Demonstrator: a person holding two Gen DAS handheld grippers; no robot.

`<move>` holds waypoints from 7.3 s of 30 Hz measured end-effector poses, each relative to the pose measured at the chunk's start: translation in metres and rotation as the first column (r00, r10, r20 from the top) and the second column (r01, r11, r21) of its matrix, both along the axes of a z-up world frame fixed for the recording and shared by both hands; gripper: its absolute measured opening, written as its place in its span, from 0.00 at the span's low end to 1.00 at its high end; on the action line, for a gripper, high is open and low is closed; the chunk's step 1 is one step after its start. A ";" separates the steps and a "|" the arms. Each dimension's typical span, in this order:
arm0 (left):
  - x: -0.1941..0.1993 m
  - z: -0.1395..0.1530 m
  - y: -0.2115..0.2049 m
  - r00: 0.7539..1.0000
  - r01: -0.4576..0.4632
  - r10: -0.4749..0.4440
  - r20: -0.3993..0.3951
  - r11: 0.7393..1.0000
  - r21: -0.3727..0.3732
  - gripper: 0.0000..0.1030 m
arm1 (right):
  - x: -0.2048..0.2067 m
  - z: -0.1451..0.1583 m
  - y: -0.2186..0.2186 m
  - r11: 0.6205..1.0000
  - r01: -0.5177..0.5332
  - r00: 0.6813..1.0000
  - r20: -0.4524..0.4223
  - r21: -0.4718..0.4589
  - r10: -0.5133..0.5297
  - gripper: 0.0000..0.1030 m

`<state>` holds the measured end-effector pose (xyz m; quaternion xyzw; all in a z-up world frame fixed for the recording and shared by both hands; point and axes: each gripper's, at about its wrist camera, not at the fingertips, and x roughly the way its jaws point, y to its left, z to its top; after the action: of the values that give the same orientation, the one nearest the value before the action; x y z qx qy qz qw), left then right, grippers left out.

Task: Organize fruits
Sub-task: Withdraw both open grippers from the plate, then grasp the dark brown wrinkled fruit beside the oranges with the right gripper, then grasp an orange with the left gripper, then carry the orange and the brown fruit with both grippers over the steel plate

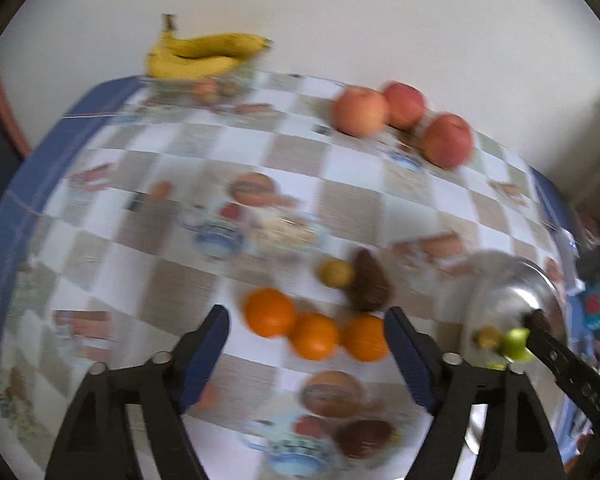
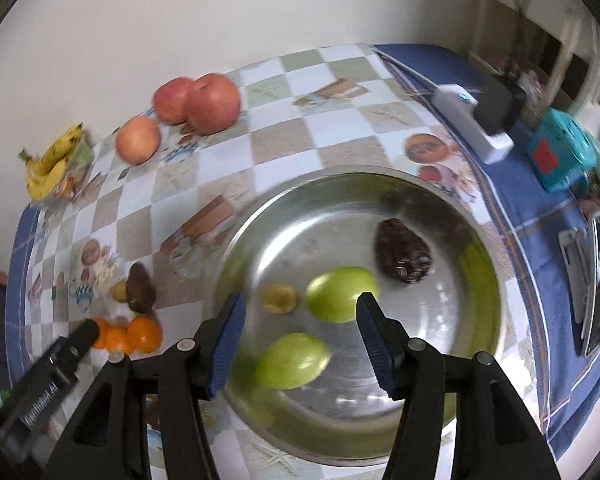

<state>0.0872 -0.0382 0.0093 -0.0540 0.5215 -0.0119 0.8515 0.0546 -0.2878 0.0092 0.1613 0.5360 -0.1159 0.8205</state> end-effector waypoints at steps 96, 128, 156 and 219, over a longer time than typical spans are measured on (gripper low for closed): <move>-0.022 -0.066 0.069 0.951 -0.171 0.130 -0.279 0.977 -0.129 0.99 | -0.001 -0.069 0.134 0.926 -0.372 0.914 -0.148 0.071 0.379 0.56; 0.026 -0.069 0.056 0.985 -0.148 0.117 -0.130 0.952 -0.268 0.70 | 0.012 -0.065 0.119 0.948 -0.302 0.946 -0.089 0.101 0.311 0.46; 0.011 -0.021 0.042 0.998 -0.046 0.029 -0.049 0.919 -0.391 0.39 | -0.004 -0.021 0.050 0.990 -0.125 0.992 -0.018 0.071 0.127 0.46; -0.058 -0.052 -0.172 0.834 0.528 -0.546 -0.076 0.831 -0.175 0.41 | -0.040 -0.065 -0.062 0.979 0.206 0.968 -0.141 -0.015 -0.206 0.47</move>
<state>0.0295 -0.2105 -0.0430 0.0319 0.5646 -0.2857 0.7737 0.0142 -0.3497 -0.0555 0.2073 0.5734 -0.2115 0.7639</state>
